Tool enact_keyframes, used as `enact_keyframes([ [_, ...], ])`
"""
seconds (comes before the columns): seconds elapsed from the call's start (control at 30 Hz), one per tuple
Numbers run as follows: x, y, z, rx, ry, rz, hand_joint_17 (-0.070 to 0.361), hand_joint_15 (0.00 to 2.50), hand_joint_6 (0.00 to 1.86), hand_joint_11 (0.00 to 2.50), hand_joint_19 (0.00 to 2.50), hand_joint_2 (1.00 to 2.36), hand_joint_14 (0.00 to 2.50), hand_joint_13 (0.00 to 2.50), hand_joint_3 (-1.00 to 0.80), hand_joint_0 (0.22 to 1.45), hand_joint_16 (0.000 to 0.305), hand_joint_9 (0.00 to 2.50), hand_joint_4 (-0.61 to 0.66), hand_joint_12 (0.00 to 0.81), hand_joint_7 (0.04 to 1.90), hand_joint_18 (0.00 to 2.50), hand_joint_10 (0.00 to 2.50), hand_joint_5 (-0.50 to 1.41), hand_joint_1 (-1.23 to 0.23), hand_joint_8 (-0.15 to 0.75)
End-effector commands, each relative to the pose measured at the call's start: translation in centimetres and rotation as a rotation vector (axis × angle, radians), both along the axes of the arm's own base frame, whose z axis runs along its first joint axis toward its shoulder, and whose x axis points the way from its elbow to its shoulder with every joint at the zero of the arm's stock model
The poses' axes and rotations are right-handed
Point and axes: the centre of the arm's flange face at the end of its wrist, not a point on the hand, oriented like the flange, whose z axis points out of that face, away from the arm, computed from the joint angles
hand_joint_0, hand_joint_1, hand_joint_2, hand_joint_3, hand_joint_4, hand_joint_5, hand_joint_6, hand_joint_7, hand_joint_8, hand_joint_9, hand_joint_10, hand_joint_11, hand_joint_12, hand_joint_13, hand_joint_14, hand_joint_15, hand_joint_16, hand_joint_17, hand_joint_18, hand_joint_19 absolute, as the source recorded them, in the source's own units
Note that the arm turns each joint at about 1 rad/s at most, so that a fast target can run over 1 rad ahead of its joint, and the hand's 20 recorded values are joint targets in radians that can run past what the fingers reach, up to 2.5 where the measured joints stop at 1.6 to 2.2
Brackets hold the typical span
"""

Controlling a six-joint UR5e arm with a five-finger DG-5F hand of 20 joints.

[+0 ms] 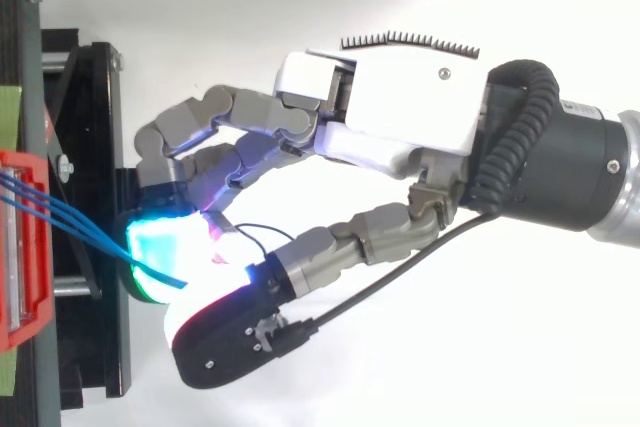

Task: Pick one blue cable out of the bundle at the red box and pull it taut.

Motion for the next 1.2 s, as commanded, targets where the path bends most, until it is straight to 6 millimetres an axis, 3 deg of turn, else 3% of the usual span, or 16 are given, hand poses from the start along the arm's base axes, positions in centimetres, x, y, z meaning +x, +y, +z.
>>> enact_keyframes([
  [0.0, 0.0, 0.01, 0.0, 0.0, 0.0, 0.0, 0.129, 0.26, 0.84, 1.88, 0.25, 1.02, 0.01, 0.48, -0.32, 0.74, 0.058, 0.71, -0.19, 0.426, 1.23, 0.54, 0.23, -0.2, -0.93, 0.265],
  [0.5, -0.02, 0.01, 0.12, 0.0, -0.002, 0.0, 0.128, 0.21, 0.83, 1.88, 0.17, 1.01, 0.01, 0.42, -0.43, 0.79, 0.057, 0.65, -0.21, 0.4, 1.24, 0.5, 0.07, -0.2, -0.98, 0.23],
  [1.17, 0.0, 0.01, 0.0, 0.0, 0.0, 0.0, 0.131, 0.19, 0.82, 1.9, 0.16, 1.0, 0.01, 0.35, -0.5, 0.69, 0.058, 0.58, -0.17, 0.4, 1.2, 0.46, 0.02, -0.24, -1.01, 0.246],
])
